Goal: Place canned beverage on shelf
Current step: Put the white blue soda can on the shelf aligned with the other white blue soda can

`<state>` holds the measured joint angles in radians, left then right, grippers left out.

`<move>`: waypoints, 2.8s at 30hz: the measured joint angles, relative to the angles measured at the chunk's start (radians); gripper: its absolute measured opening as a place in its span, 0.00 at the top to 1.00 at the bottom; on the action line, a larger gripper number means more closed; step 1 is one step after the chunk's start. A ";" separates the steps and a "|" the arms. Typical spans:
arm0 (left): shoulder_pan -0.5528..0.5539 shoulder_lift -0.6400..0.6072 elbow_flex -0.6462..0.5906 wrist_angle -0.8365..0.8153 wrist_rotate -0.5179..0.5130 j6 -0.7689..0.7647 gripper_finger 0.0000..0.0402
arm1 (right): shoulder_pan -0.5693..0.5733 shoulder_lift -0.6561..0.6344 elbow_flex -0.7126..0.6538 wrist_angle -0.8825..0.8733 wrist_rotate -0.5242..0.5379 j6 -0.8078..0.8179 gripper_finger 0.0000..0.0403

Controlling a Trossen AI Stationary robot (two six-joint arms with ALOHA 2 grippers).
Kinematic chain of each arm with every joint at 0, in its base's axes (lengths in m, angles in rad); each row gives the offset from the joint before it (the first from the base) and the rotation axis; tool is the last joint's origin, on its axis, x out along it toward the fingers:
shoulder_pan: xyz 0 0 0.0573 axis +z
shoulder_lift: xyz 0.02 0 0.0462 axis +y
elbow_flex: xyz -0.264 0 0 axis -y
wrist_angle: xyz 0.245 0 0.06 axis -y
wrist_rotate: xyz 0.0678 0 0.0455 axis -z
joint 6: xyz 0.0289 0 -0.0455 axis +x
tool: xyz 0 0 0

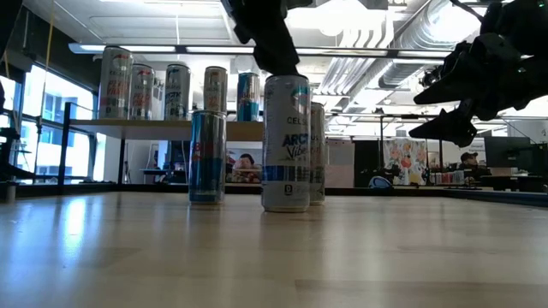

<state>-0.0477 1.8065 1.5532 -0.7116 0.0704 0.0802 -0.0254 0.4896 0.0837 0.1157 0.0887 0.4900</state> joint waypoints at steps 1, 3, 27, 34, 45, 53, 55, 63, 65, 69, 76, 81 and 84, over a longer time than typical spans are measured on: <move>-0.001 0.000 0.000 -0.005 -0.005 0.000 0.27 | 0.000 0.000 0.000 0.000 0.000 0.000 0.11; -0.001 0.000 0.000 -0.010 -0.005 -0.001 0.27 | 0.000 0.000 0.000 0.000 0.000 0.000 0.11; -0.010 -0.013 0.002 -0.021 -0.031 -0.017 0.16 | 0.000 0.000 0.000 -0.002 0.006 0.000 0.11; -0.020 -0.047 0.004 0.008 -0.047 0.016 0.16 | 0.000 0.000 0.000 -0.007 0.005 0.000 0.11; 0.014 -0.027 0.003 0.017 -0.060 0.105 0.16 | 0.000 0.000 0.000 -0.023 0.004 0.000 0.11; 0.022 -0.008 0.002 0.014 -0.056 0.107 0.16 | 0.000 0.000 0.000 -0.024 0.000 0.000 0.11; 0.022 0.000 0.002 0.016 -0.056 0.107 0.16 | 0.000 0.000 0.000 -0.024 0.000 0.000 0.11; 0.029 0.022 -0.002 0.028 -0.052 0.108 0.16 | 0.000 0.000 0.000 -0.028 0.000 0.000 0.11; 0.029 0.030 0.001 0.044 -0.052 0.113 0.16 | 0.000 0.000 0.000 -0.028 0.001 0.000 0.11; 0.029 0.045 0.000 0.048 -0.054 0.113 0.17 | 0.000 0.000 0.000 -0.030 0.001 0.000 0.11; 0.030 0.063 -0.002 0.015 -0.055 0.086 0.23 | 0.000 0.000 0.000 -0.030 0.001 0.000 0.11; 0.030 0.063 -0.002 -0.007 -0.055 0.057 0.34 | 0.000 0.000 0.000 -0.032 0.001 0.000 0.11; 0.030 0.061 0.000 -0.029 -0.050 0.052 0.42 | 0.000 0.000 0.000 -0.037 0.001 0.000 0.11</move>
<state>-0.0181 1.8675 1.5532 -0.7406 0.0205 0.1325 -0.0254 0.4896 0.0837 0.0783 0.0902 0.4900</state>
